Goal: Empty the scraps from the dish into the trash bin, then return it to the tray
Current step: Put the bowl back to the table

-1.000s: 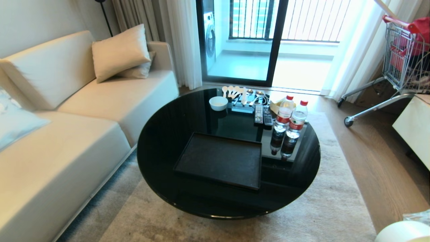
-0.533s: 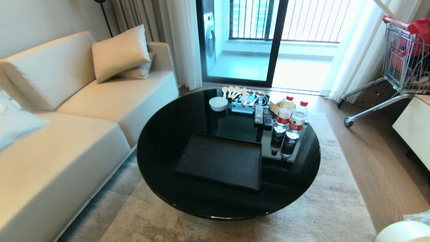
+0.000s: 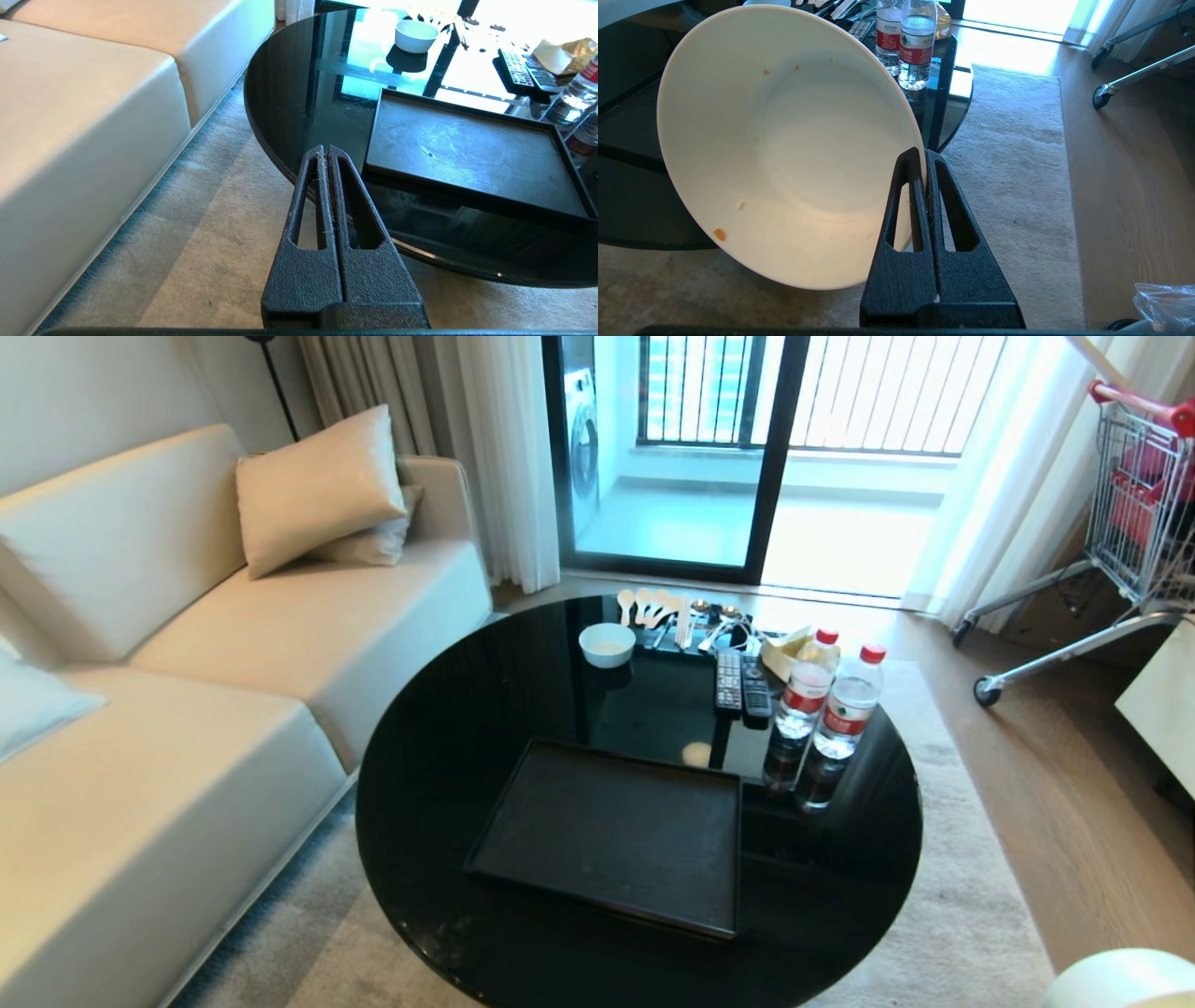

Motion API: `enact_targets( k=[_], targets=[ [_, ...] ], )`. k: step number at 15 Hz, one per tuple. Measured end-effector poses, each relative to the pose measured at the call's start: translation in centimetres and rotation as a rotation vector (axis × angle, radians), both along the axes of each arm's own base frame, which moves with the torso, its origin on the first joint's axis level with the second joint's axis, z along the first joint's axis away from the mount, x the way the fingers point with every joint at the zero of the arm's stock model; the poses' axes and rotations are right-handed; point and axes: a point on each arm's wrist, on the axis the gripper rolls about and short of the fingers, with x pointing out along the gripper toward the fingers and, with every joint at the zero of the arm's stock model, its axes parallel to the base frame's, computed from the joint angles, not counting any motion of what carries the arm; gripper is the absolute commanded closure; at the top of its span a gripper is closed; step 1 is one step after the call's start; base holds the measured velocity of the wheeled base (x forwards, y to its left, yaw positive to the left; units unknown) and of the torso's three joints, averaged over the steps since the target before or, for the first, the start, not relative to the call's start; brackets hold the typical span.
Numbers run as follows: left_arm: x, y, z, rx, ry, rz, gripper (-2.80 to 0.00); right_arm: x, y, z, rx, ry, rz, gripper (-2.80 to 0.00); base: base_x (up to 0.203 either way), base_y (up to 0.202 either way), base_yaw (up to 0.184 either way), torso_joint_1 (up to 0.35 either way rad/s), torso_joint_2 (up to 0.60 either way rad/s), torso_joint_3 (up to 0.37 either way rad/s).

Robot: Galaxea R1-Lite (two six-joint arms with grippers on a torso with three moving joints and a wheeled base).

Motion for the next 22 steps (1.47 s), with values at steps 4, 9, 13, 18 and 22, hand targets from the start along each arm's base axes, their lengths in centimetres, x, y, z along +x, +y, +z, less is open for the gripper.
enact_targets(
  k=[4,9,13,18,22],
  targets=[
    [0.0,0.0,0.0,0.0,0.0,0.0,0.0,0.0,0.0,0.0,0.0,0.0,0.0,0.0,0.0,0.0,0.0,0.0,0.0,0.0],
    [0.0,0.0,0.0,0.0,0.0,0.0,0.0,0.0,0.0,0.0,0.0,0.0,0.0,0.0,0.0,0.0,0.0,0.0,0.0,0.0],
    [0.0,0.0,0.0,0.0,0.0,0.0,0.0,0.0,0.0,0.0,0.001,0.0,-0.001,0.0,0.0,0.0,0.0,0.0,0.0,0.0],
    [0.0,0.0,0.0,0.0,0.0,0.0,0.0,0.0,0.0,0.0,0.0,0.0,0.0,0.0,0.0,0.0,0.0,0.0,0.0,0.0],
    [0.0,0.0,0.0,0.0,0.0,0.0,0.0,0.0,0.0,0.0,0.0,0.0,0.0,0.0,0.0,0.0,0.0,0.0,0.0,0.0]
  ],
)
